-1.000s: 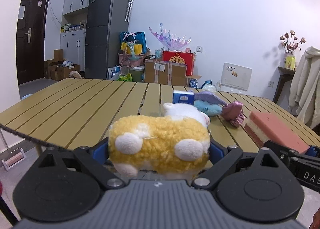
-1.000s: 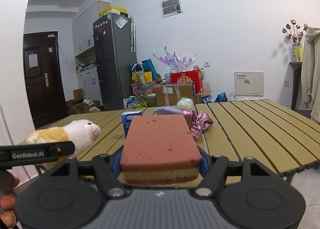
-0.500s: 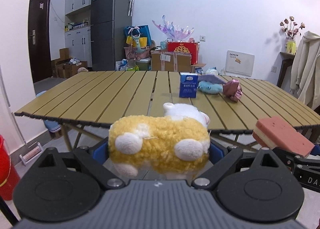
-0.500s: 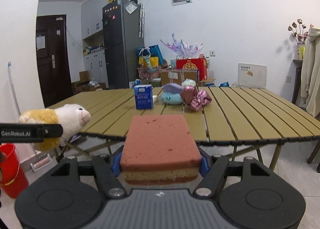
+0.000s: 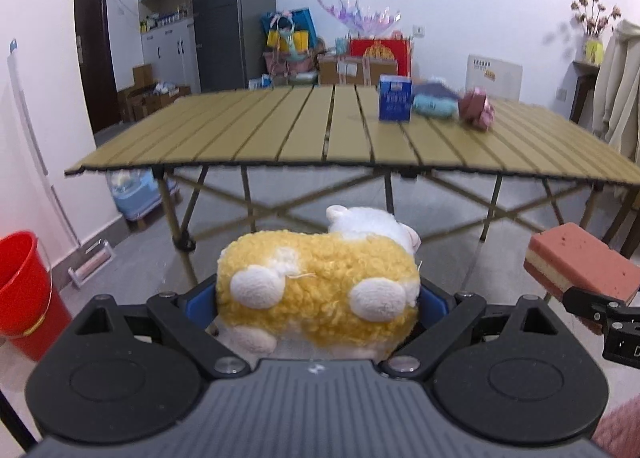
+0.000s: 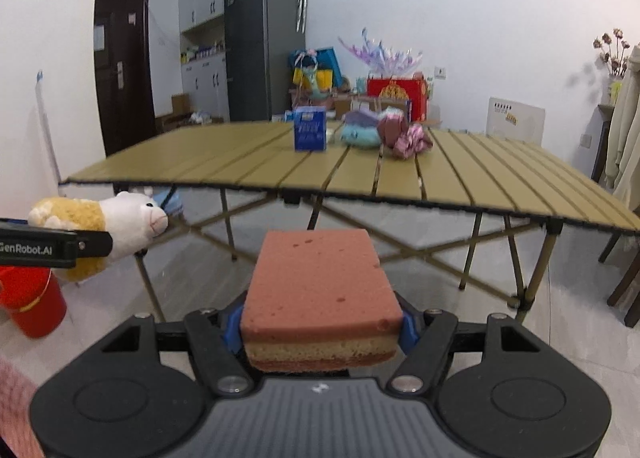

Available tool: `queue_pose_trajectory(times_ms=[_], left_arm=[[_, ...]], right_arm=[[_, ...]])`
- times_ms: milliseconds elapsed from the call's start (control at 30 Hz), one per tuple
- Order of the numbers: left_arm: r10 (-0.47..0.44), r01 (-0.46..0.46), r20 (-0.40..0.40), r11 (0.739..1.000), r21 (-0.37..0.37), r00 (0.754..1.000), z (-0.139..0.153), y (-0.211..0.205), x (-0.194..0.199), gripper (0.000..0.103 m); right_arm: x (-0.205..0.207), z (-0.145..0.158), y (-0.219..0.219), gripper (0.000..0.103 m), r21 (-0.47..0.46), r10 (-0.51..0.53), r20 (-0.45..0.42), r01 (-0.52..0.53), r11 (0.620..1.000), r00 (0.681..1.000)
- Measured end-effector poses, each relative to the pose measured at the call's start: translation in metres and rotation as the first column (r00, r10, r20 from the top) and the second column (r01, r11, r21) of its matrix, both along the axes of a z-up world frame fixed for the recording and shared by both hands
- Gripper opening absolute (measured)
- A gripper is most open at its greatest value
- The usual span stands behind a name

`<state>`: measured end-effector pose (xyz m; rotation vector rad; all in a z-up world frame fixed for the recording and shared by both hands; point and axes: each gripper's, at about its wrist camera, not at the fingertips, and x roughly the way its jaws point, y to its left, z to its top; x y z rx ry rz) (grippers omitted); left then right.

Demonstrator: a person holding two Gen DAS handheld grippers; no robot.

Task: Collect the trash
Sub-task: 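Lift the plush toy and pink sponge and carry both toward the black bin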

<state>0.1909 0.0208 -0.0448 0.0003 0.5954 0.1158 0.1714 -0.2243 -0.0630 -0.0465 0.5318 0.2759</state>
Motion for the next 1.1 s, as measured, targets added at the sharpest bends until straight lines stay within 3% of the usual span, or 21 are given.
queue_pose_trajectory(times_ms=[433, 1100], left_arm=[[-0.006, 0.006, -0.168, 1.0, -0.003, 0.986, -0.057, 0.0, -0.025, 0.096], [0.018, -0.025, -0.379, 1.0, -0.014, 0.925, -0.119, 0.013, -0.011, 0.096]], right_arm=[[-0.018, -0.044, 0.001, 0.069, -0.046, 0.009, -0.173, -0.017, 0.999, 0.985], [-0.003, -0.12, -0.015, 0.069, -0.129, -0.099, -0.417, 0.049, 0.99, 0.903]])
